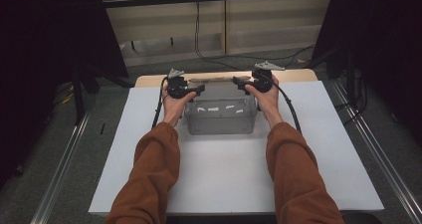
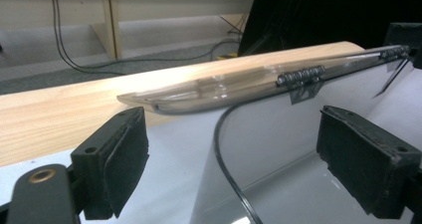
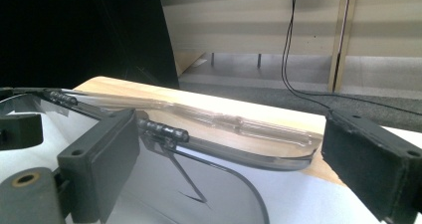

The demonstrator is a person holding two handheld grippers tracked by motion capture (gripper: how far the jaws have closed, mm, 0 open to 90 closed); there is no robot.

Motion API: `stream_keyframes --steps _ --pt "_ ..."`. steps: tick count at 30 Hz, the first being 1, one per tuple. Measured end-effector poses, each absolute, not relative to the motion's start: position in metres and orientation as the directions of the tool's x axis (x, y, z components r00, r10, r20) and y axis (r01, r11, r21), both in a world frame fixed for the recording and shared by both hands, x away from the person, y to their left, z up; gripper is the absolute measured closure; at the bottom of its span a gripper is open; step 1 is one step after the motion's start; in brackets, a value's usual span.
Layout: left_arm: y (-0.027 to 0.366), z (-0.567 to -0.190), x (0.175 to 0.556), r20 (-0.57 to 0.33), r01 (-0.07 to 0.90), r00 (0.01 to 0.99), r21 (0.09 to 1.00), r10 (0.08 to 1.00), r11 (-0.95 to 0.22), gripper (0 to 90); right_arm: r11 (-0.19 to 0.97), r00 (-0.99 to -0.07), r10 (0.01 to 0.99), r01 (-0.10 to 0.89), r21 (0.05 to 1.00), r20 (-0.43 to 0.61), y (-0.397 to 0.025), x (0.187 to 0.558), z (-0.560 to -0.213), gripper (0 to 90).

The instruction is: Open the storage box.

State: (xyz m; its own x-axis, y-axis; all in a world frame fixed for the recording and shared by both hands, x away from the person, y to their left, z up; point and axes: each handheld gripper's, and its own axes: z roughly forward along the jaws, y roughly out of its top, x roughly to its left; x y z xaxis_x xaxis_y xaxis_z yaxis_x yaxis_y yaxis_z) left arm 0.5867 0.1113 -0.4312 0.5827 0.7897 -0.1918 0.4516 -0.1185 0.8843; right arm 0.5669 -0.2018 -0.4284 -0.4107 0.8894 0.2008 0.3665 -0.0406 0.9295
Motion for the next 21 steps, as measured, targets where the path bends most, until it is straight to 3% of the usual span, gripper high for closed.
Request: stream_keyframes --steps 21 --pt "0.109 -0.418 0.574 -0.136 0.365 0.61 0.923 0.781 -0.123 4.2 -0.006 -0.429 0.893 0.292 0.956 0.137 -0.204 0.551 -0.411 5.0"
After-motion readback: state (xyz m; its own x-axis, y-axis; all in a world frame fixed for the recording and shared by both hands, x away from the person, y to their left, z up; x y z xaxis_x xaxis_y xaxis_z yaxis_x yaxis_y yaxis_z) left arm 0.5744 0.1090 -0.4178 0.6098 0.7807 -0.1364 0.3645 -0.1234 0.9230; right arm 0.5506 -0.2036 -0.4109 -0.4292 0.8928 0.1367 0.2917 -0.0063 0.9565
